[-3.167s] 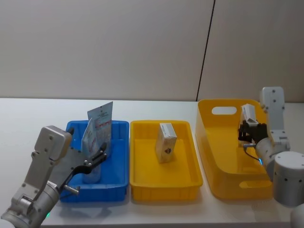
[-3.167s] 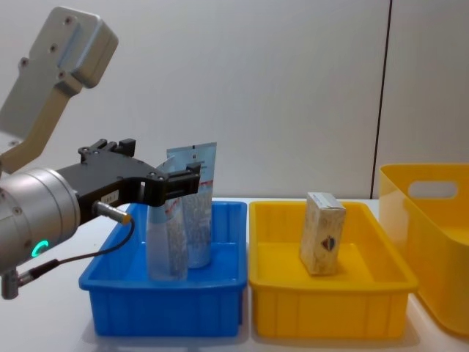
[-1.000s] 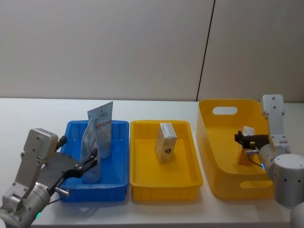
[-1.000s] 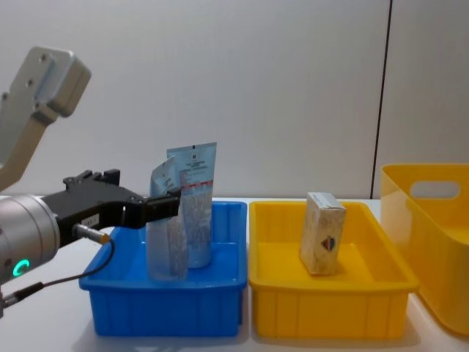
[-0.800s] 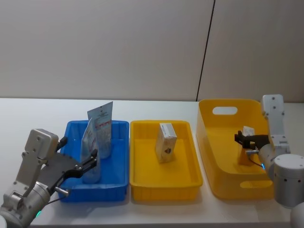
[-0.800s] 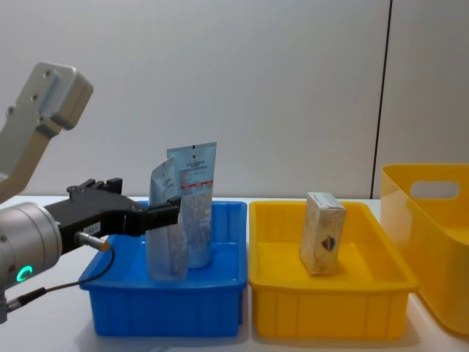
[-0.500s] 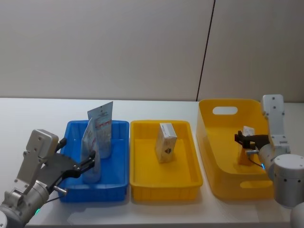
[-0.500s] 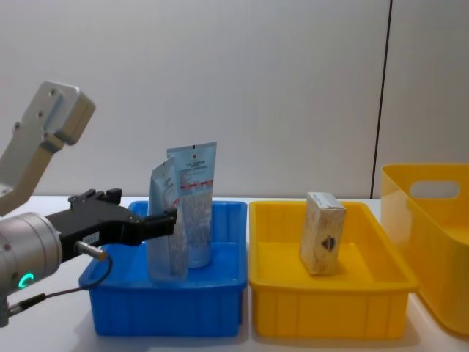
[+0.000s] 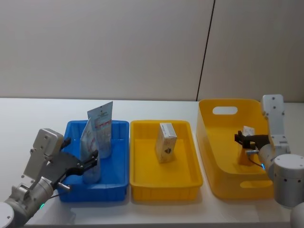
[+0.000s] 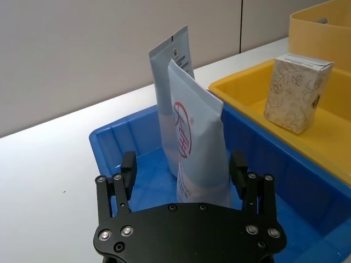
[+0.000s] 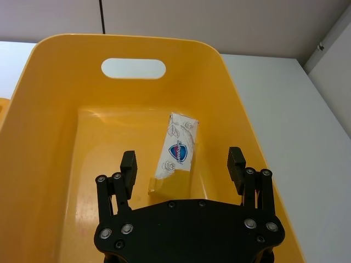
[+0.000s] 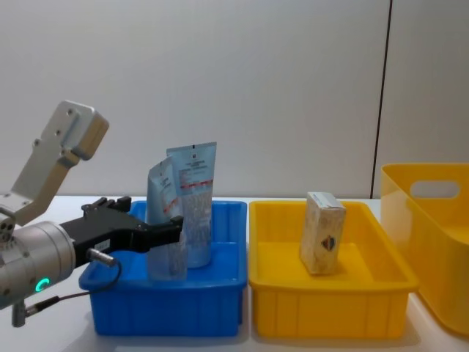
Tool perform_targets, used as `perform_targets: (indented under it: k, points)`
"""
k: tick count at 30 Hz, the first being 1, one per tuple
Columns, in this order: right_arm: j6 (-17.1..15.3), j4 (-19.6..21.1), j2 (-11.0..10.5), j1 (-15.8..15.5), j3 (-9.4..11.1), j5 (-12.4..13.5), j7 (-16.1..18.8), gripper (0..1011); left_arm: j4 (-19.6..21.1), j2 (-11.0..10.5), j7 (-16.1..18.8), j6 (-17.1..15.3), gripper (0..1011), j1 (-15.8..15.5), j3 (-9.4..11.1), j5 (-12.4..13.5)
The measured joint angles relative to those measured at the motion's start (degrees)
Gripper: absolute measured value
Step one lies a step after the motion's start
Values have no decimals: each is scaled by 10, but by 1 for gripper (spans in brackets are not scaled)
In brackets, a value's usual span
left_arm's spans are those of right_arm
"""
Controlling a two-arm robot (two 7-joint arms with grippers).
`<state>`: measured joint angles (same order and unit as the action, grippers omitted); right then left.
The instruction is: Bimanual collaborative sorting of washing and personal care products
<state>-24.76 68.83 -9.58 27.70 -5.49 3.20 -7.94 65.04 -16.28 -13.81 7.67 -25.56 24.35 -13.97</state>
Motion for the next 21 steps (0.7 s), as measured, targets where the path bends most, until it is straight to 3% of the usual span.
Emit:
perform_targets:
  k: [7,16,21]
  points:
    - [0,0,0,0,0,0,0,1004,-26,7,-7,12,992,-13,2,3]
    - [0,0,0,0,0,0,0,1004,-44,13,-12,21,782,-23,4,6]
    - [0,0,0,0,0,0,0,1004,-51,14,-14,23,603,-26,4,6]
